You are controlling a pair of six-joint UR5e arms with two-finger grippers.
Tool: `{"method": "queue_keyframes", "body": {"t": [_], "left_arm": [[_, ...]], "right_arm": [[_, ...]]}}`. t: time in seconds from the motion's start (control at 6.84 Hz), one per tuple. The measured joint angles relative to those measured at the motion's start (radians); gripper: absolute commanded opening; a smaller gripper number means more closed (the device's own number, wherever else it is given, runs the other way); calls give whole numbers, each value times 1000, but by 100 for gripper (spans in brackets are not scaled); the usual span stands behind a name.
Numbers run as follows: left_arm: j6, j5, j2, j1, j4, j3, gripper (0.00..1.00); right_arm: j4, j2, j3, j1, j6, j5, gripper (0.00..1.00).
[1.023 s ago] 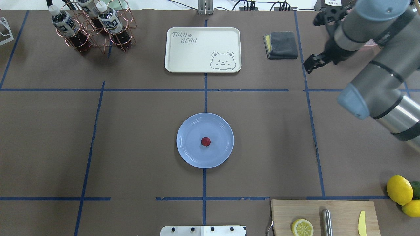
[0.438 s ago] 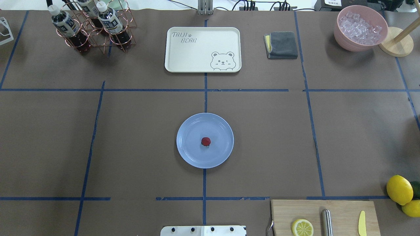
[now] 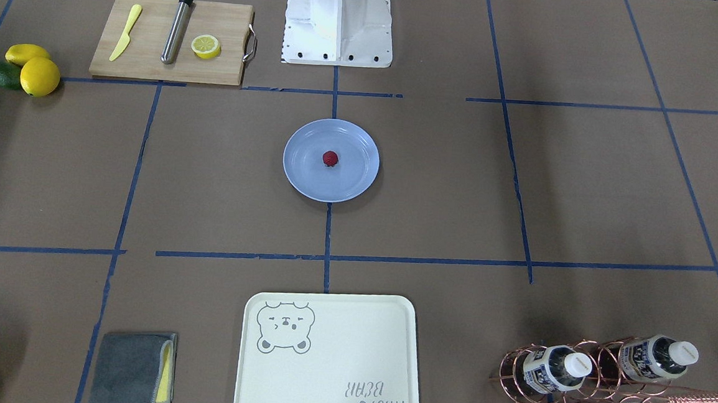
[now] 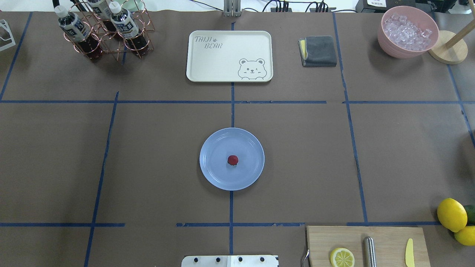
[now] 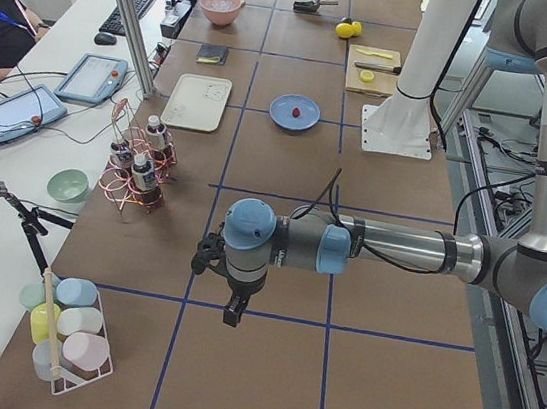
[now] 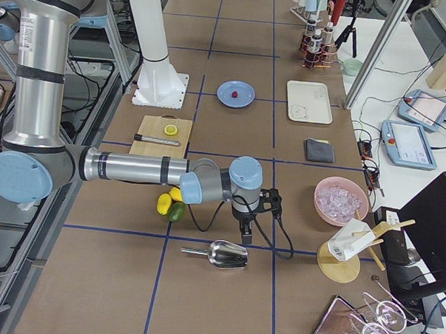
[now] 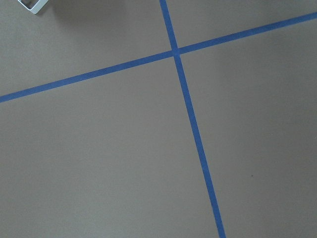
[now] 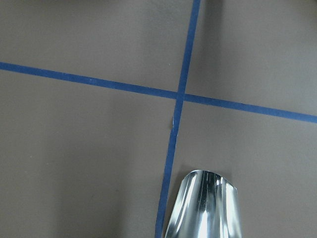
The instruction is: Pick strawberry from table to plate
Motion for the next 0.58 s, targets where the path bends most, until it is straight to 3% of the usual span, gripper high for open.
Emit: {"method": "queue_keyframes", "body": {"t": [0.58], "left_arm": [[2,-6,1,-2,0,-8,100]], "right_arm": [[-95,-28,19,59,-63,17,100]]}}
